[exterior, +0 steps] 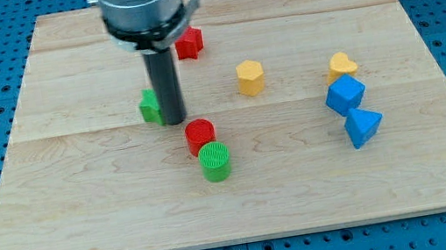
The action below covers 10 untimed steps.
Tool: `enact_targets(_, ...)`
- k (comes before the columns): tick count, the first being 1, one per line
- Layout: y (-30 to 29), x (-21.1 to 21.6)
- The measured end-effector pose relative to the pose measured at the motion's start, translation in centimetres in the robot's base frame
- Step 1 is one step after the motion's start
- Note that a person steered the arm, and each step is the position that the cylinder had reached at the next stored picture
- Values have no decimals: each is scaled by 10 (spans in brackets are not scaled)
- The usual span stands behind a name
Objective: Slightly push the red circle towards the right of the board
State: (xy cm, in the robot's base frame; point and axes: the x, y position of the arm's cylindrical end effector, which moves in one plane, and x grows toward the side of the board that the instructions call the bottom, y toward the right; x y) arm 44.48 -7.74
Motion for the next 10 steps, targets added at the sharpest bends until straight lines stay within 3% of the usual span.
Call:
enact_targets(2, -67, -9)
enact_targets(4, -75, -6)
enact_targets(5, -73, 17)
enact_targets(6, -73, 71)
enact_targets(7, -54, 85)
enact_targets(8, 16, 28)
enact_targets(10, 36, 7)
